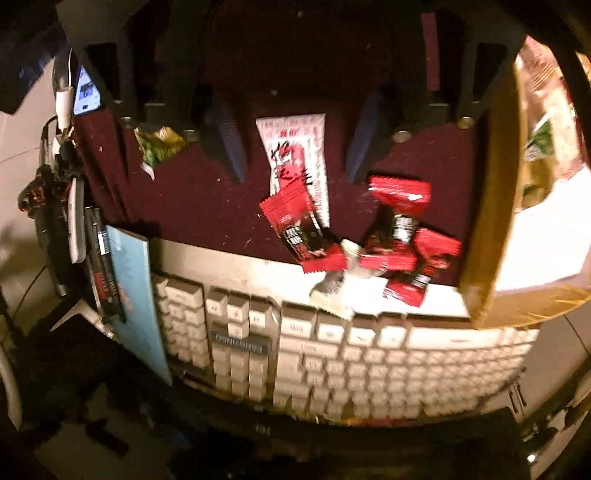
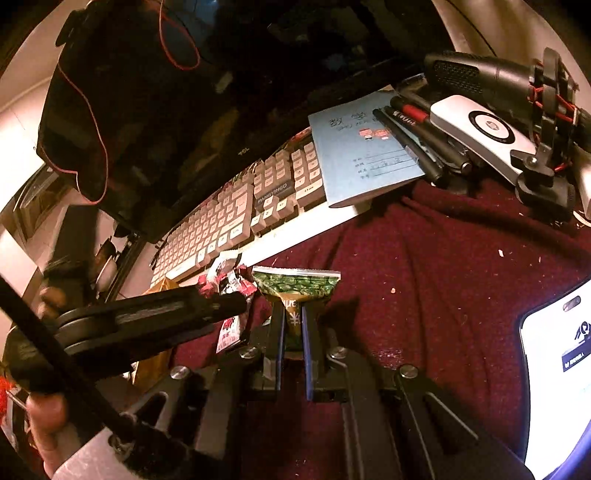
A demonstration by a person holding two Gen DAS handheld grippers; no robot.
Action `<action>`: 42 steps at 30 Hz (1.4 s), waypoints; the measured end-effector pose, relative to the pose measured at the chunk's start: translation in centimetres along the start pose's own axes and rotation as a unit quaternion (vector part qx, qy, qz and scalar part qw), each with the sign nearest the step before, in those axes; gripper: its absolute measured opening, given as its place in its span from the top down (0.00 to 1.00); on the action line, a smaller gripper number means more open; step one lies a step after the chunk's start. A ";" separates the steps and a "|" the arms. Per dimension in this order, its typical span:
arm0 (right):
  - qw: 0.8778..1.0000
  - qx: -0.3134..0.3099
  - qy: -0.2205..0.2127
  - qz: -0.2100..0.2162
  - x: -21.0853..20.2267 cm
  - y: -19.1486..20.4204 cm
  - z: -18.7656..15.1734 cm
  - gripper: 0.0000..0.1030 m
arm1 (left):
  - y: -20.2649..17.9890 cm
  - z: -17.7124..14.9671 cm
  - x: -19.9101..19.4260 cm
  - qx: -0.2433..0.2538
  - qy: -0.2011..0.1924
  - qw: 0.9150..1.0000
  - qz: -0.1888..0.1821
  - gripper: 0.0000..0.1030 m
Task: Organize snacks
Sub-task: 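Grasp the red-and-white stick pack with the left gripper while the right holds the green snack, then carry both snacks into the tray and open both grippers to release them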
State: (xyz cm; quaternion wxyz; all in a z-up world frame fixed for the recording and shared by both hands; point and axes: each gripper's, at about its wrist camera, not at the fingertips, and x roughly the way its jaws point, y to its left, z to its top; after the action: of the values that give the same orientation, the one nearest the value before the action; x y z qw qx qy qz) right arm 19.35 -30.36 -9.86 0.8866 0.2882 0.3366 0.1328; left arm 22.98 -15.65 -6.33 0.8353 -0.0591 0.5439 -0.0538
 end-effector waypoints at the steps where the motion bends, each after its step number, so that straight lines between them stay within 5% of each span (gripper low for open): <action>1: 1.000 -0.001 0.001 0.000 0.0 0.0 0.0 0.94 | -0.1 0.0 0.5 0.001 0.004 1.000 0.008 0.51; 4: 1.000 -0.004 0.002 -0.001 0.1 0.1 0.0 0.94 | -0.8 -0.3 0.6 0.025 -0.018 0.998 0.046 0.67; 9: 1.000 -0.006 0.003 -0.001 0.1 0.1 0.1 0.94 | 0.7 -1.5 -0.5 0.015 0.001 1.000 0.012 0.78; 11: 1.000 -0.012 0.006 -0.002 0.3 0.3 0.0 0.94 | 1.5 -3.0 -1.5 0.009 0.012 1.000 -0.017 0.78; 22: 0.999 -0.029 0.004 0.020 0.0 1.0 -0.3 0.94 | 3.3 -8.7 -3.9 -0.004 -0.015 0.999 -0.050 0.79; 32: 0.998 -0.046 0.026 0.032 0.0 2.4 -0.8 0.94 | 4.8 -9.8 -8.0 -0.012 -0.072 0.995 -0.072 0.79; 42: 0.979 -0.192 0.014 0.064 -4.3 13.7 -4.1 0.94 | 9.7 -11.4 -15.9 -0.078 -0.159 0.980 -0.093 0.79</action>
State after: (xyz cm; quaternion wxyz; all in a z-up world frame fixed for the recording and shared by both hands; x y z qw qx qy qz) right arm 12.83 -19.58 -1.91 0.9103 0.1313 0.2981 0.2553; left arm 6.46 -4.04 1.89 0.8952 -0.1818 0.3992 -0.0786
